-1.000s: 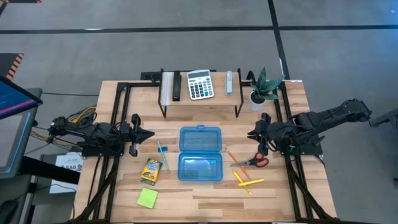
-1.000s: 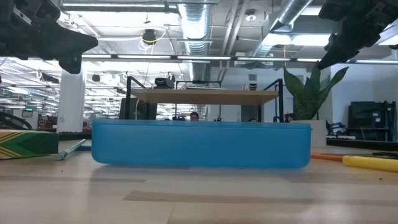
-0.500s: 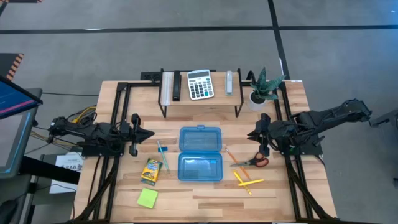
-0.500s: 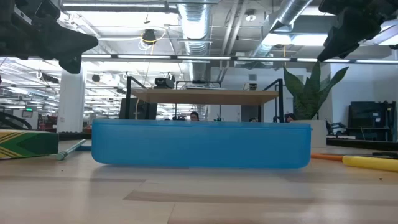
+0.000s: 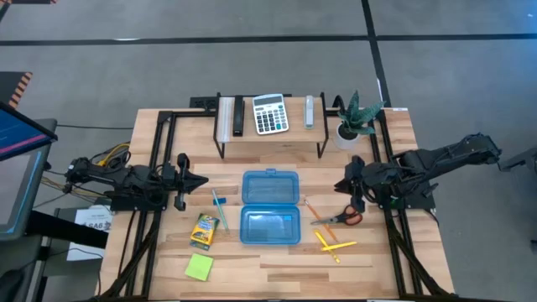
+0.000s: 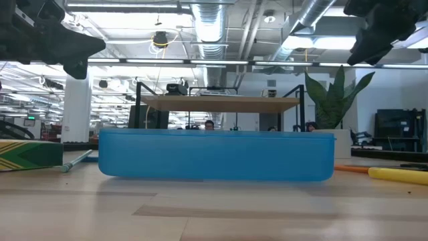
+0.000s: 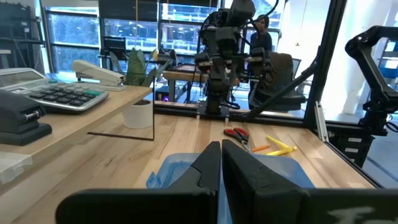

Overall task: Pack school essentials
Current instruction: Put the yellow pen into the blue supply box

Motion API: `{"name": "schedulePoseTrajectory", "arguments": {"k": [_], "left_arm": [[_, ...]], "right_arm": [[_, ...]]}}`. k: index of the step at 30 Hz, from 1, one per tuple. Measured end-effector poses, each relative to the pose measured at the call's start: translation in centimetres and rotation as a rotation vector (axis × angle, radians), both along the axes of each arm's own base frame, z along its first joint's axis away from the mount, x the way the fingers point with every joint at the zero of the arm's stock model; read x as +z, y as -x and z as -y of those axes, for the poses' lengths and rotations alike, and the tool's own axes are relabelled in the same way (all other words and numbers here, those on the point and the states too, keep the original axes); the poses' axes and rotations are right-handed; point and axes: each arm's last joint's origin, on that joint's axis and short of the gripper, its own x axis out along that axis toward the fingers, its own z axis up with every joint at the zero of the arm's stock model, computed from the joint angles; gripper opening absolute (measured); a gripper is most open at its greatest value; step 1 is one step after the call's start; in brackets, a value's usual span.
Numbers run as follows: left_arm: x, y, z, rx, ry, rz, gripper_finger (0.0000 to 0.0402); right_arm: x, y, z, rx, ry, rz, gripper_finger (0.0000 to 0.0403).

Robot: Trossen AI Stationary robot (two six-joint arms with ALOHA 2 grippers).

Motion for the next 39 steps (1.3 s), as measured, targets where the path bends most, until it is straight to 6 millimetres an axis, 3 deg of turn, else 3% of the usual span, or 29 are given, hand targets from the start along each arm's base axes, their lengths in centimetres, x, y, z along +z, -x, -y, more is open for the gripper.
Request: {"name": "schedulePoseTrajectory", "arguments": {"k": [12, 23, 31, 39], "left_arm": [[0.0, 0.0, 0.0, 0.001, 0.0, 0.0, 0.0004], [0.0, 0.0, 0.0, 0.001, 0.0, -0.001, 0.0004], [0.0, 0.0, 0.0, 0.001, 0.0, -0.003, 0.0004], [0.0, 0.0, 0.0, 0.0, 0.0, -0.003, 0.0004]], "right_arm": [[-0.5, 0.2, -1.2, 0.075, -0.016, -0.059, 0.0084], [-3.3, -1.7, -3.9, 0.126, -0.002, -0.269, 0.0084], [-3.5, -3.0, -4.6, 0.144, 0.011, -0.314, 0.0084], [-3.2, -2.8, -4.5, 0.153, 0.015, -0.303, 0.0084]]}}
